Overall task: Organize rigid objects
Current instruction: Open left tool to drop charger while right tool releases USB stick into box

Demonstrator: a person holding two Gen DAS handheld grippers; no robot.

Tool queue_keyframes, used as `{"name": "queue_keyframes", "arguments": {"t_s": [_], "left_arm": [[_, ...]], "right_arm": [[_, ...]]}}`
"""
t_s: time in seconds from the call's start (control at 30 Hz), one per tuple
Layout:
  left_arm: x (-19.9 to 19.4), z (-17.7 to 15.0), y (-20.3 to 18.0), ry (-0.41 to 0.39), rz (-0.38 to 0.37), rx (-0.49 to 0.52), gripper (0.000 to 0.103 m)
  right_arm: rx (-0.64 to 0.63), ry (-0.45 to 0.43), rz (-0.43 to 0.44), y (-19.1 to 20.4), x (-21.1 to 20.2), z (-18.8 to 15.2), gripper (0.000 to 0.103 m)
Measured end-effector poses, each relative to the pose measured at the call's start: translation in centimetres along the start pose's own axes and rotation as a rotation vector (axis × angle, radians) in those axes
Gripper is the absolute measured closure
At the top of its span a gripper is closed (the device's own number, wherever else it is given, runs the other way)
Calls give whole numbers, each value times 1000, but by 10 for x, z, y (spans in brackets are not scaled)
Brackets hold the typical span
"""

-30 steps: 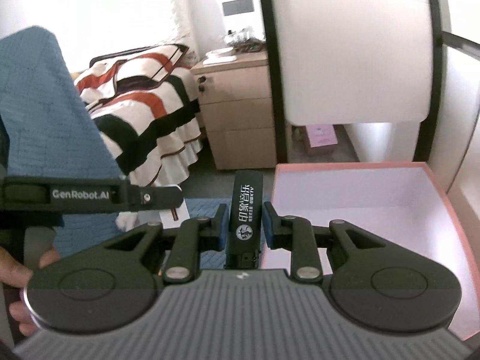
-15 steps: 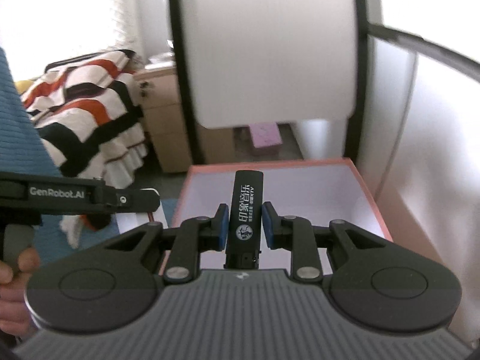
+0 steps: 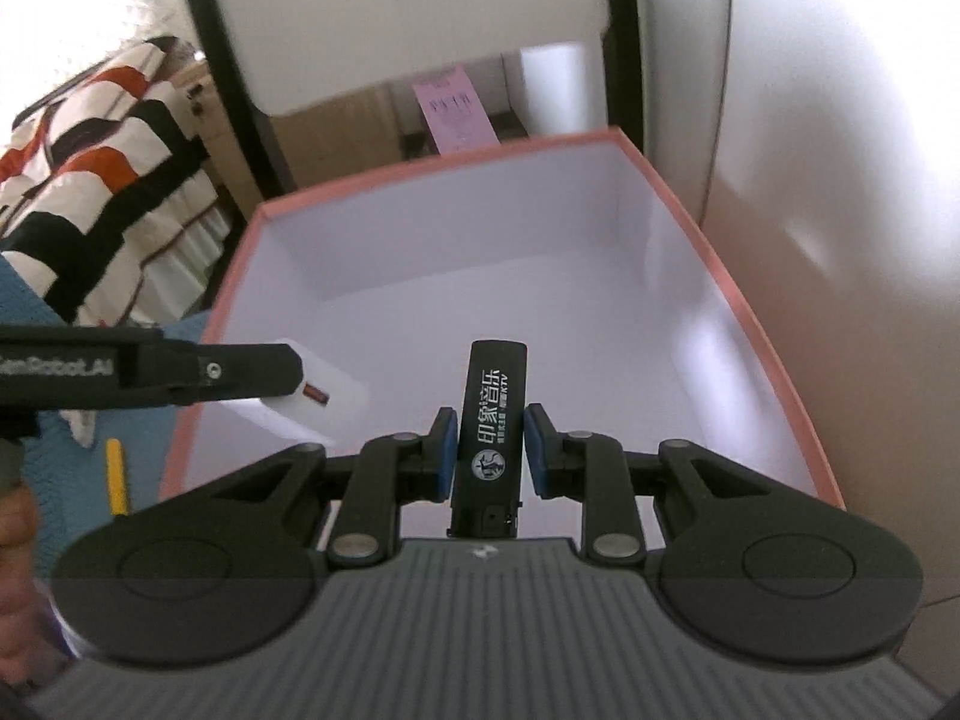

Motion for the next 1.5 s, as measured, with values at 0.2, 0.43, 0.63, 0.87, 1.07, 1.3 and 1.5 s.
{"name": "queue_keyframes", "arguments": {"t_s": [0.2,0.43,0.63,0.87,1.07,1.3,1.5], "left_arm": [[12,-4,0,41,-8,-14,47],[6,5,2,1,16,2,31],[-22,14,5,-68,35,22,31],[-85,8,-1,-192,77,75,31],[-147,6,5,-311,111,82,31],[-199,-12,26,-390,157,56,31],[-238,-37,46,-435,191,23,31]], "right_arm": [[18,36,-4,-10,11,-9,75],[13,19,22,-7,5,-6,74],[33,-26,73,2,-19,8,73],[-16,-128,117,32,-54,19,72],[-73,-188,172,65,-81,18,72],[-138,-222,223,103,-101,4,72],[-179,-209,259,132,-106,-15,72]]}}
Point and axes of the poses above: each gripper's, at about its wrist camera, not at the fingertips, and x roughly the way its jaws point, y to its left, z to its top, the point moved 6 cm from there along x, roughly the way its jaws point, and after that the axes turned 10 degrees about x, right-handed, at the moved point
